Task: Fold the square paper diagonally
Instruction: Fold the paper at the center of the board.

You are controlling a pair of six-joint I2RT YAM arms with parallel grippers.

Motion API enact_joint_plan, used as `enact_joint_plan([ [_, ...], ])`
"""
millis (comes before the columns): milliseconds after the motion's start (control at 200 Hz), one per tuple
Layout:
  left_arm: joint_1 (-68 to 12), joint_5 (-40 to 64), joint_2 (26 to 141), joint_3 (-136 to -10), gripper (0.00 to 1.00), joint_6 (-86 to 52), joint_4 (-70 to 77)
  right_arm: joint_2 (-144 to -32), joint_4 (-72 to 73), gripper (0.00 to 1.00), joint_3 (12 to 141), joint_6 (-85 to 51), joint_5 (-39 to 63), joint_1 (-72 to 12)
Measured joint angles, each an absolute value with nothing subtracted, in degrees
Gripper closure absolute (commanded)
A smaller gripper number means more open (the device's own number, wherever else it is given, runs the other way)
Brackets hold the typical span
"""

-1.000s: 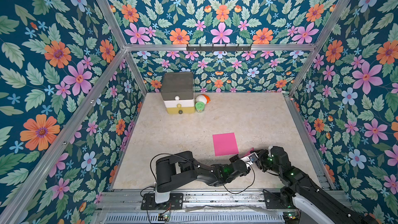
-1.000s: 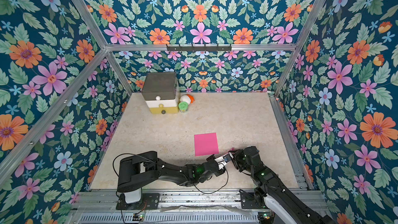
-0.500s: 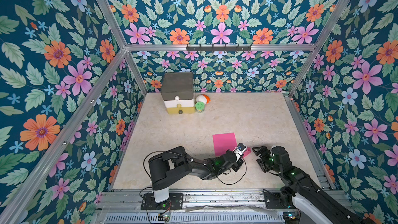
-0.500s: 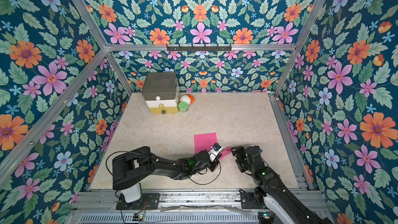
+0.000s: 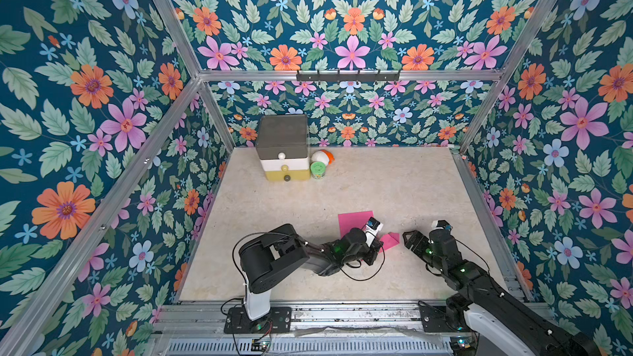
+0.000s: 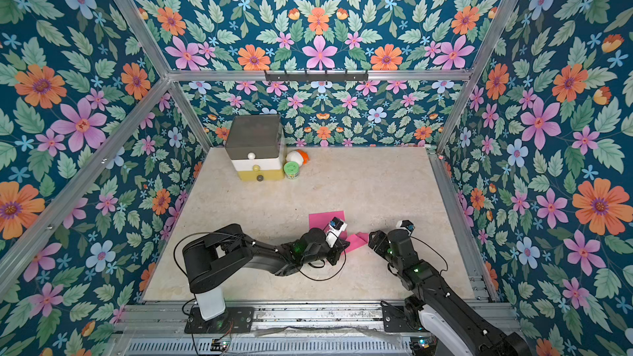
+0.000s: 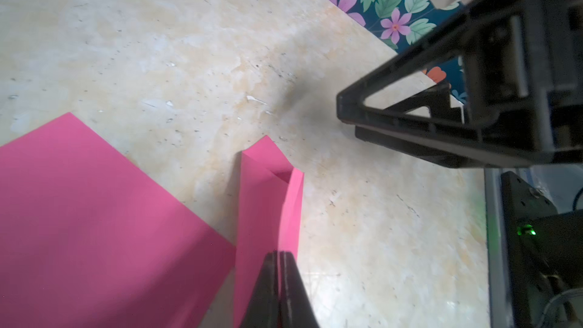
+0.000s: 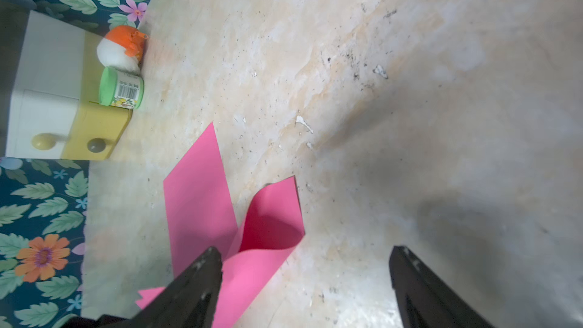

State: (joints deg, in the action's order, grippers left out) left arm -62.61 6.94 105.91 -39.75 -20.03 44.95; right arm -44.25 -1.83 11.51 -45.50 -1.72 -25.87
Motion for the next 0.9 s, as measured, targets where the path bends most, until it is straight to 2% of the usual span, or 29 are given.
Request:
enact_joint_plan([
  [150,-62.0,9.1,105.9,-39.0,0.87,-20.8,45.4,-46.2,3.3,0.17,11.3,-41.3,-1.7,-25.9],
  [275,-61.5,8.9,106.2,-38.9,0.83,-21.2,45.8,-51.9,6.7,0.19,12.1,-39.3,-1.9,-26.7],
  [485,-61.6,9.3,107.0,-39.0,0.79,-21.7,46.9,-61.9,10.2,0.21,16.1,-37.4,-3.9,-32.7],
  [745,-61.6,9.3,107.2,-38.7,0.73,-22.1,47.2,-62.3,11.4,0.19,15.5,-37.5,-7.2,-33.6],
  [900,-61.6,9.3,107.2,-38.7,0.69,-22.1,47.3,-64.5,11.4,0.18,15.7,-38.2,-11.5,-38.7],
])
